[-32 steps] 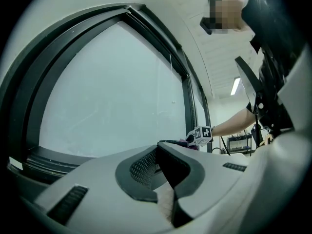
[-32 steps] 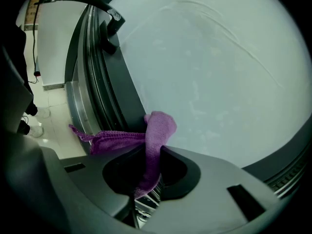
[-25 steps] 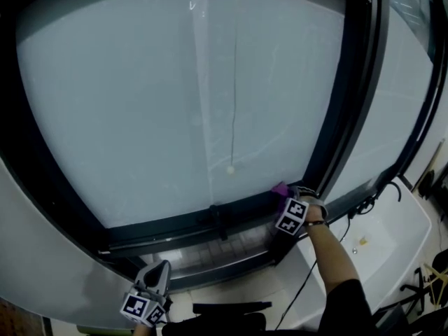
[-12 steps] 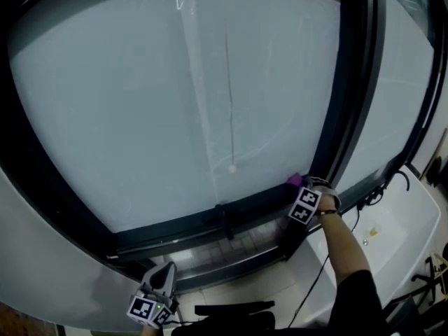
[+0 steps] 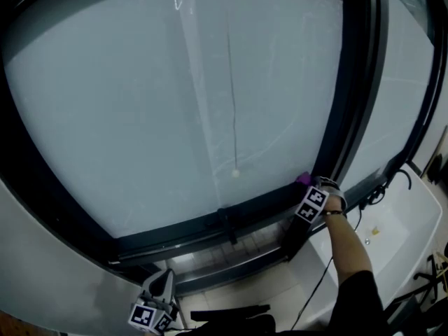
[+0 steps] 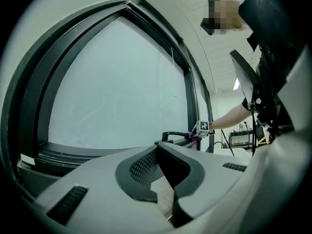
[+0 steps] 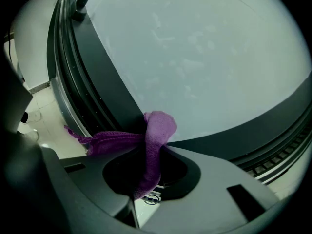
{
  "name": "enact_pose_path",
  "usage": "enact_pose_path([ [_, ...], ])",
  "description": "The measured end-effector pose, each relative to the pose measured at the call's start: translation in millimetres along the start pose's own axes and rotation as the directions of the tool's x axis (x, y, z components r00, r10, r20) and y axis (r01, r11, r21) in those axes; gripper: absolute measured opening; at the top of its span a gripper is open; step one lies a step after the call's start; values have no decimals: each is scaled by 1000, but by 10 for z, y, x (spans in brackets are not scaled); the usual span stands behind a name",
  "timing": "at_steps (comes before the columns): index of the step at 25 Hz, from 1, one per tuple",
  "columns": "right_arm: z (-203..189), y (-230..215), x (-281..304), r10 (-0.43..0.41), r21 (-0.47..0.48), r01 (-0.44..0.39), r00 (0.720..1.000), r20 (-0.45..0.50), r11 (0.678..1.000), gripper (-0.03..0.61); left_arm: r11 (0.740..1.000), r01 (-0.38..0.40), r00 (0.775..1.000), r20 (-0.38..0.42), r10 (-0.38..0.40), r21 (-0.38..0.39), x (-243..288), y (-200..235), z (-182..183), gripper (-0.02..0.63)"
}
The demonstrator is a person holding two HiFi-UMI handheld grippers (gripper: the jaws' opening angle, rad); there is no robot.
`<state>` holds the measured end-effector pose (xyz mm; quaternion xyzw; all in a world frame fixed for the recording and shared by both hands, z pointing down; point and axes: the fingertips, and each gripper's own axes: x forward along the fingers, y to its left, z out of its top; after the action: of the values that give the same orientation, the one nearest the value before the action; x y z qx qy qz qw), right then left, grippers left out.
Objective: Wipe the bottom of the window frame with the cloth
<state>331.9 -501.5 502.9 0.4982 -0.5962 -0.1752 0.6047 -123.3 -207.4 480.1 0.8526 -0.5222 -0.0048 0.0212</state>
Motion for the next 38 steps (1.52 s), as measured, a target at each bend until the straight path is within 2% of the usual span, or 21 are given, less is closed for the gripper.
enact_pose_path([
  [14,-99,-60,91,-15,28,18,995,-100,999,66,999,-50,998,33,51,-19,-87,153,-95,2],
  [20,-155,-174,58,-74,34,77,993,-97,996,66,996,-70,996,56,73,-46,-121,178,-47,2],
  [24,100,-146,-244,-106,185,93,992,63,978,64,996,-76,995,64,79,-41,-220,268,-20,2],
  [28,237,-179,-620,-150,338,73,967,208,938,66,995,-84,991,101,89,-55,-179,341,99,2],
  [31,228,-35,-902,-160,437,12,939,305,900,66,997,-65,992,103,69,-46,-143,304,151,2],
  [35,177,239,-1347,-166,512,-80,893,418,856,66,999,-31,995,89,34,-32,-84,183,153,2],
  [38,200,441,-1679,-128,545,-216,842,525,810,66,998,-8,994,109,14,-55,-52,110,163,2],
])
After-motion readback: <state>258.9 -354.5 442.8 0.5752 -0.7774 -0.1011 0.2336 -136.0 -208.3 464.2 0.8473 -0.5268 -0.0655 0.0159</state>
